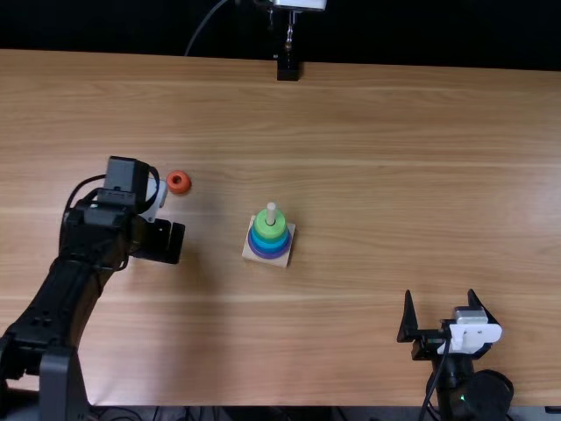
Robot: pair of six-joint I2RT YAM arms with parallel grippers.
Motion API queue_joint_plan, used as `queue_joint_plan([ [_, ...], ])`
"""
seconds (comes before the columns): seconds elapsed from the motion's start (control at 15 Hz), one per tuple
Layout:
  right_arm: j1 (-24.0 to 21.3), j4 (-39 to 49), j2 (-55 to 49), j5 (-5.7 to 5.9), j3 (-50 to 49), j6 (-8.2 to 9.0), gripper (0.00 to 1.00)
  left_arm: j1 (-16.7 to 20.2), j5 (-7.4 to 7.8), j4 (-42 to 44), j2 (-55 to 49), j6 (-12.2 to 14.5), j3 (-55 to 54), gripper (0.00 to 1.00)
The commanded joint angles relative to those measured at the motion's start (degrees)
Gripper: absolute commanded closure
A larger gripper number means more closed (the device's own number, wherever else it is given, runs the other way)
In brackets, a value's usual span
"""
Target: Build the Hanoi tower: stack the rings onto the peg from bottom to top in this color order: purple, dark blue, light blue, dark green, light green, yellow, orange.
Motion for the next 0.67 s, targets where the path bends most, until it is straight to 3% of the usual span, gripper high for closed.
queue_joint_plan([
  [0.0,-0.5,-4.3,-0.7,-0.41,-2.9,-0.16,0.0,-1.5,0.84,0.2,2.1,2.2,2.7,0.0],
  [0.6,-0.5,-4.4,-0.7,-0.3,-2.9,-0.05,0.0,-2.4,0.95,8.3,7.1,2.2,2.7,0.0],
])
